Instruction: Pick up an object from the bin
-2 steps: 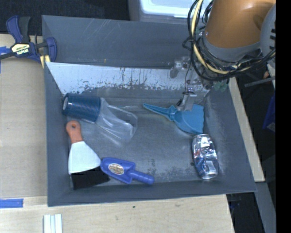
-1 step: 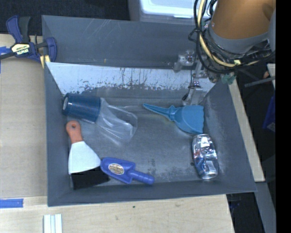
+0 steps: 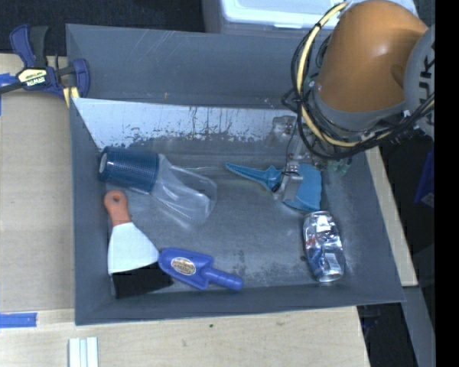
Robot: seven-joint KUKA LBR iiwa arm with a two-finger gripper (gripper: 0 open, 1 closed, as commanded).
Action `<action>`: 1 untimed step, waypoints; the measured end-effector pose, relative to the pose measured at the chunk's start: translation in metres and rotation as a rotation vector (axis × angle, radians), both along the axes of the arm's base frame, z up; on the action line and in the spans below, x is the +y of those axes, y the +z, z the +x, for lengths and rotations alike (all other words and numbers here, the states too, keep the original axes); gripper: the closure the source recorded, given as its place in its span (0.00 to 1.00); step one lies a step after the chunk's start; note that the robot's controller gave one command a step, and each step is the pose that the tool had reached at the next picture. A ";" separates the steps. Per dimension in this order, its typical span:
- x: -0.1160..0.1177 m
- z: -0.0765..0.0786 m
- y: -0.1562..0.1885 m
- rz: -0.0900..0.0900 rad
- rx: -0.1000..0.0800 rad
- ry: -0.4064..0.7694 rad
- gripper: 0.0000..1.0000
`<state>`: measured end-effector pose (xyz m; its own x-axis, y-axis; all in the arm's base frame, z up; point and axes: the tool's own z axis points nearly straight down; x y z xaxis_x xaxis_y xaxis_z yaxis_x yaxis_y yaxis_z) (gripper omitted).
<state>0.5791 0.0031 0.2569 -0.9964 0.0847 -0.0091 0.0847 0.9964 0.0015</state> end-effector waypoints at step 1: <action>0.000 0.035 0.007 0.002 -0.012 -0.229 0.00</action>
Offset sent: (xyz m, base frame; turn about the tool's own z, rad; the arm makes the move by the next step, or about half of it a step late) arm -0.0012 -0.0226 -0.0186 -0.0992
